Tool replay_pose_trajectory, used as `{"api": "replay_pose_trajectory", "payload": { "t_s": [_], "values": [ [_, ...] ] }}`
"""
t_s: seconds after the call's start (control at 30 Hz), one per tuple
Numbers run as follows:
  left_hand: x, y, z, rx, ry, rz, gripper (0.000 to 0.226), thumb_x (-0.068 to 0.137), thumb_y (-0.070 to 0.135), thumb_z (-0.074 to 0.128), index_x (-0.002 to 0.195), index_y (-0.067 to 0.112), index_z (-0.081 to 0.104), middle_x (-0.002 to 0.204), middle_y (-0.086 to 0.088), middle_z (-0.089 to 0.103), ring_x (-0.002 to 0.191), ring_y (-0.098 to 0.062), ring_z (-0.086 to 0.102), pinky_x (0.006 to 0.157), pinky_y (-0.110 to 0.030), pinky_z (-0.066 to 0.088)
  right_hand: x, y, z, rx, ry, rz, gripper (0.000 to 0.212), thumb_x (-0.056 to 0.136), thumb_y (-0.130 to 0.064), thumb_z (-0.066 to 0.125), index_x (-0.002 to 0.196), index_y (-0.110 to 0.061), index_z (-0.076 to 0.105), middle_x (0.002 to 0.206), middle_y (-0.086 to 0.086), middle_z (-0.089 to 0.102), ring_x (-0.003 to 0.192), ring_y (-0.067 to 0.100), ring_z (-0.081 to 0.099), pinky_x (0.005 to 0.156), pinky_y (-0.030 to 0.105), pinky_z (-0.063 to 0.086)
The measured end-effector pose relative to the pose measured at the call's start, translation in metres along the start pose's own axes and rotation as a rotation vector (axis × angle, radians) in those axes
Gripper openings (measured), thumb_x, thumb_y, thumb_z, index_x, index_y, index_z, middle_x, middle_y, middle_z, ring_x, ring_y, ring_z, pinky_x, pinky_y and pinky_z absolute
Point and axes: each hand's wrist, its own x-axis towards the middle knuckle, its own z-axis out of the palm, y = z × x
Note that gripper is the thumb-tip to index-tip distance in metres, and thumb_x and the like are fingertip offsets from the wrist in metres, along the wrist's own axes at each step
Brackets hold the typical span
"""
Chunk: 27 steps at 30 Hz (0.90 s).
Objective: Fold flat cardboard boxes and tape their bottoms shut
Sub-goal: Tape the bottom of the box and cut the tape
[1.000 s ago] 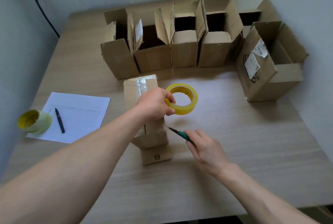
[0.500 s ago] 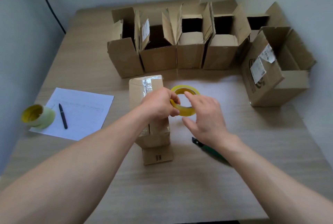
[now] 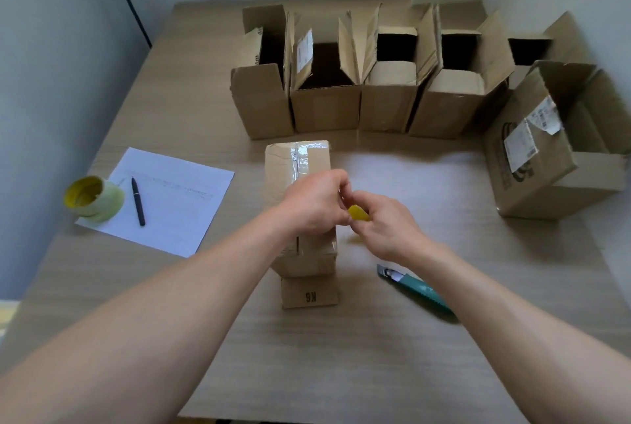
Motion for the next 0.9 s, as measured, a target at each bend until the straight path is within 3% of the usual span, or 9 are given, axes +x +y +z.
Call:
{"api": "replay_pose_trajectory", "payload": {
  "t_s": [0.13, 0.23, 0.3, 0.37, 0.47, 0.53, 0.67, 0.8, 0.9],
  "values": [
    [-0.003, -0.002, 0.001, -0.021, -0.008, 0.016, 0.031, 0.073, 0.025, 0.079, 0.078, 0.03, 0.049, 0.075, 0.02, 0.07, 0.084, -0.005, 0.066, 0.082, -0.037, 0.054, 0.004, 0.002, -0.001, -0.003, 0.015, 0.089, 0.007, 0.083, -0.03, 0.057, 0.081, -0.034, 0.062, 0.083, -0.005, 0.068, 0.086, 0.024, 0.061, 0.074, 0.041, 0.052],
    [-0.013, -0.003, 0.01, 0.059, 0.072, 0.11, 0.035, 0.073, 0.045, 0.076, 0.096, 0.036, 0.05, 0.098, 0.02, 0.071, 0.096, -0.009, 0.065, 0.082, -0.035, 0.051, 0.007, 0.009, -0.005, 0.023, 0.086, 0.15, 0.01, 0.08, -0.03, 0.059, 0.07, -0.033, 0.059, 0.075, -0.007, 0.066, 0.078, 0.021, 0.06, 0.068, 0.037, 0.051],
    [-0.023, -0.008, 0.022, 0.192, 0.168, 0.197, 0.055, 0.07, 0.057, 0.073, 0.115, 0.034, 0.049, 0.118, 0.015, 0.063, 0.103, -0.017, 0.061, 0.078, -0.035, 0.048, 0.007, 0.017, -0.009, 0.017, 0.15, 0.202, 0.013, 0.078, -0.034, 0.062, 0.066, -0.029, 0.059, 0.071, -0.01, 0.065, 0.073, 0.015, 0.058, 0.061, 0.032, 0.046],
    [-0.031, -0.014, 0.032, 0.298, 0.249, 0.246, 0.062, 0.07, 0.056, 0.071, 0.119, 0.027, 0.048, 0.126, 0.009, 0.055, 0.101, -0.022, 0.06, 0.072, -0.035, 0.049, 0.005, 0.029, -0.011, 0.022, 0.215, 0.264, 0.025, 0.079, -0.042, 0.065, 0.064, -0.023, 0.06, 0.064, -0.009, 0.062, 0.069, 0.013, 0.057, 0.057, 0.03, 0.042],
    [-0.038, -0.015, 0.043, 0.394, 0.365, 0.293, 0.033, 0.072, 0.024, 0.064, 0.104, 0.018, 0.058, 0.108, 0.0, 0.061, 0.086, -0.029, 0.061, 0.062, -0.037, 0.048, -0.006, 0.045, -0.009, 0.072, 0.27, 0.331, 0.036, 0.081, -0.047, 0.064, 0.063, -0.017, 0.057, 0.058, -0.005, 0.059, 0.065, 0.018, 0.057, 0.059, 0.034, 0.043],
    [-0.036, -0.009, 0.046, 0.401, 0.387, 0.253, 0.029, 0.068, 0.01, 0.056, 0.095, 0.016, 0.061, 0.095, -0.003, 0.062, 0.078, -0.032, 0.059, 0.06, -0.037, 0.046, -0.016, 0.053, -0.004, 0.063, 0.321, 0.352, 0.041, 0.083, -0.048, 0.06, 0.061, -0.014, 0.053, 0.052, -0.002, 0.053, 0.062, 0.022, 0.054, 0.054, 0.032, 0.039],
    [-0.032, -0.001, 0.05, 0.4, 0.381, 0.206, 0.027, 0.067, 0.006, 0.055, 0.091, 0.016, 0.062, 0.092, -0.005, 0.06, 0.077, -0.034, 0.058, 0.061, -0.034, 0.039, -0.038, 0.057, 0.003, -0.121, 0.371, 0.269, 0.036, 0.089, -0.043, 0.058, 0.065, -0.016, 0.054, 0.057, -0.002, 0.054, 0.065, 0.03, 0.051, 0.051, 0.033, 0.03],
    [-0.032, -0.003, 0.049, 0.435, 0.371, 0.197, 0.028, 0.069, 0.007, 0.054, 0.093, 0.016, 0.062, 0.094, -0.005, 0.059, 0.08, -0.032, 0.056, 0.061, -0.032, 0.035, -0.055, 0.054, 0.005, -0.248, 0.398, 0.121, 0.028, 0.088, -0.035, 0.064, 0.067, -0.022, 0.052, 0.074, 0.002, 0.063, 0.071, 0.033, 0.057, 0.057, 0.034, 0.04],
    [-0.033, -0.007, 0.048, 0.42, 0.363, 0.211, 0.028, 0.071, 0.01, 0.052, 0.095, 0.018, 0.064, 0.096, -0.002, 0.06, 0.084, -0.03, 0.057, 0.064, -0.033, 0.04, -0.065, 0.054, 0.005, -0.267, 0.426, 0.046, 0.024, 0.083, -0.025, 0.072, 0.067, -0.018, 0.056, 0.071, 0.003, 0.064, 0.067, 0.034, 0.059, 0.055, 0.036, 0.042]
  ]
}}
